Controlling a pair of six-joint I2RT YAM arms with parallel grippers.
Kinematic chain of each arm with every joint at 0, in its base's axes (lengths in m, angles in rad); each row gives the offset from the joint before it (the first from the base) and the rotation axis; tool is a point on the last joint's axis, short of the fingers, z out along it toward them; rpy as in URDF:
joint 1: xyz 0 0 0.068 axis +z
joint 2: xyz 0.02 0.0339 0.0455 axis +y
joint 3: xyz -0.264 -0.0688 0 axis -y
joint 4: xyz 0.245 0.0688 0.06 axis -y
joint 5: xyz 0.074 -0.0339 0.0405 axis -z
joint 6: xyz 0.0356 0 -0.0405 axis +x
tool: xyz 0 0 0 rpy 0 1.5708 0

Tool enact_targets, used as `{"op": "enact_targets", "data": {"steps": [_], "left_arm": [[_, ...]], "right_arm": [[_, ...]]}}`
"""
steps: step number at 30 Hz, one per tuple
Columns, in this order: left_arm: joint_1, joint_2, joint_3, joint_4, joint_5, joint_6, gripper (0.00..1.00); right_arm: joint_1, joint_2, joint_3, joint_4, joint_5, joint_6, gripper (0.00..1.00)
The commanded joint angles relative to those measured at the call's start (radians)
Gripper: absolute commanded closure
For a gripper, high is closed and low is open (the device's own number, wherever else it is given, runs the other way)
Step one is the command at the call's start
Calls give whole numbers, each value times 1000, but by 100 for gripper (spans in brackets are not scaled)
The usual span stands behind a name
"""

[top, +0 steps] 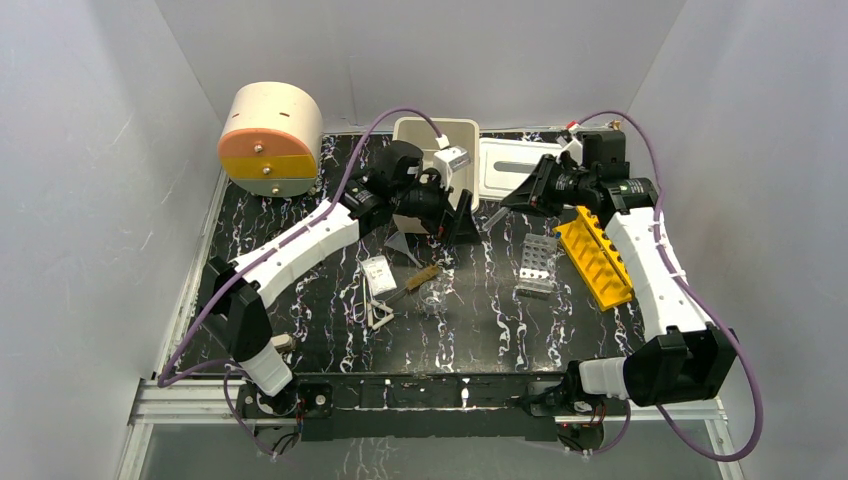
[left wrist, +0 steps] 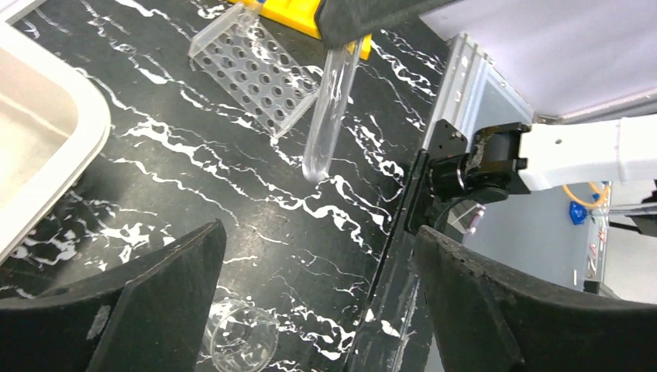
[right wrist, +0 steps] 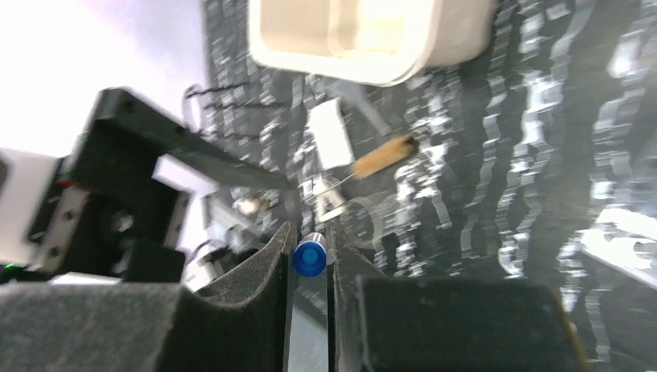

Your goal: Organize the chemistry lab equipment

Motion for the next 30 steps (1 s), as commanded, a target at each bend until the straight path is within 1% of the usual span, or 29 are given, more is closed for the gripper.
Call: {"op": "enact_targets", "data": {"steps": [1,3,5,6,10,15,21,24,25,30], "left_arm": [[19,-30,1,-35,-59,-11,7],[26,-48,-19,-33,-66,-22,7],[28,-60,-39,-28,-69,-34,7],[29,-62,-49,-26,-69,-38,7],[32,-60,-52,-28,-72,-44,7],[37,-44,-34,-35,-79,-40,7],[41,-34,-28,-37,-88,-43,6],[47,-38,-37,-31,-82,-55,6],[56,-40,-46,-24,-69,-65,6],[104,-52,-85,17,-16,-119,6]], "right_arm": [[-18,-64,26,-68,355,-222,82],[-17,-119,-62,-29,526,-296,82],[-18,-178,-166,37,662,-332,82],[-17,-203,-204,64,705,-344,82],[-17,-287,-346,188,816,-341,82],[-16,-320,-429,265,943,-353,82],[-16,-313,-519,375,982,-352,83],[-16,-332,-592,484,979,-352,83],[-16,-332,-615,525,971,-350,83],[-16,-270,-653,614,964,-326,83]]}}
